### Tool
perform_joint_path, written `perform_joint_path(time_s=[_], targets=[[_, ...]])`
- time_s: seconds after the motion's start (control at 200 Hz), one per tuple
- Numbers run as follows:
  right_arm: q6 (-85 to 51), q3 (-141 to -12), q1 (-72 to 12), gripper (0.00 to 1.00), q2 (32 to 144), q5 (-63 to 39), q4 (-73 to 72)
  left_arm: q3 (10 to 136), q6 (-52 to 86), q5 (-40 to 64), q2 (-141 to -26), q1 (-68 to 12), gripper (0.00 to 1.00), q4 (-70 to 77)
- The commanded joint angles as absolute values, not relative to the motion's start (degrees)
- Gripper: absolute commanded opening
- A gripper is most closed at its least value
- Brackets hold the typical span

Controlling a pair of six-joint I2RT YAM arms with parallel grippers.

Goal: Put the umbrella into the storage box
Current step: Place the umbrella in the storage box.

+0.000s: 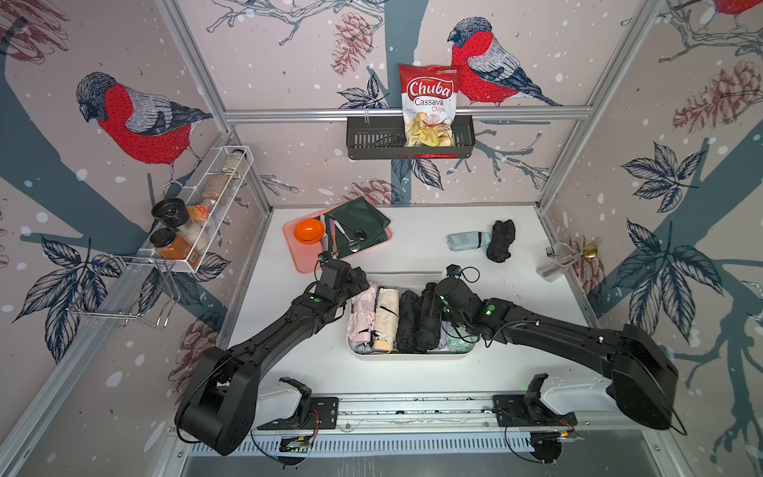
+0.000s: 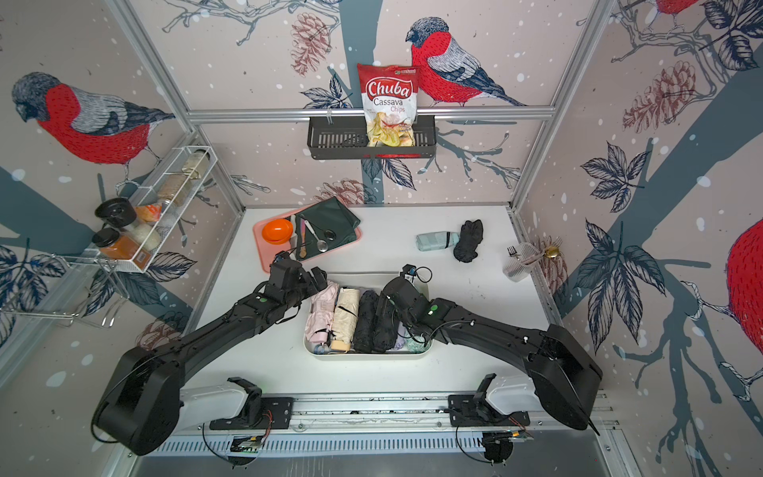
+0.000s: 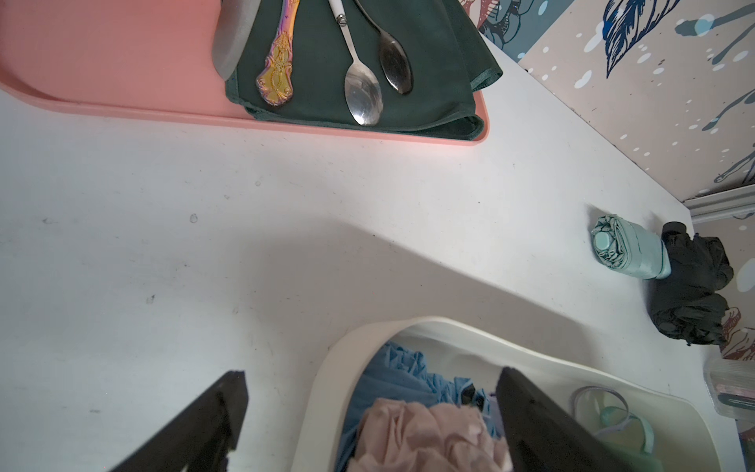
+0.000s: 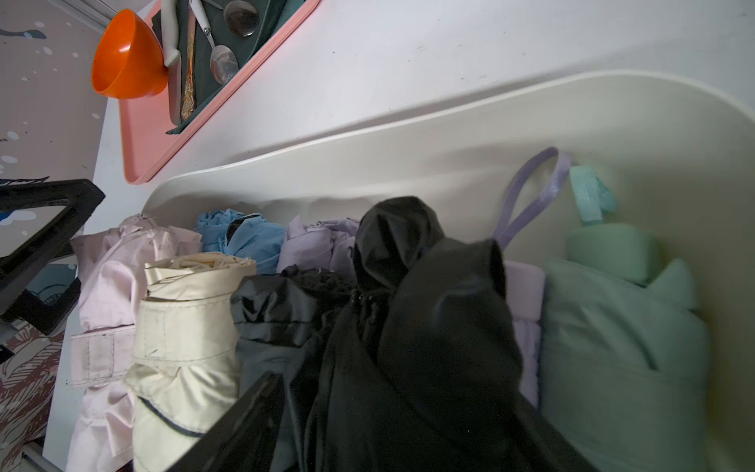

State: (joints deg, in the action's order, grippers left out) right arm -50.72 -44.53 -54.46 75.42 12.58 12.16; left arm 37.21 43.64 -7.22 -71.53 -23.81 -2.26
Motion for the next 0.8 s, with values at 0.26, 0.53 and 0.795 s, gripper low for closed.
perform_joint_path(time_s=[0.26,0.53,0.795], targets=[[-51.41,-46.02,-55.09,0.73,72.04,16.39,17.39,37.79,43.94,-7.39,-71.41,-23.64,0.98,-0.71],[-52.33,-44.17,-55.79,0.42,72.86,13.52,14.65,37.85,44.08,-7.38,-71.68,-23.64,0.98,-0.75],[-51.01,-42.72,-55.17,0.31,75.97,12.23,12.29,37.81,44.2,-7.03,-72.25,-23.64,0.98,-0.6]])
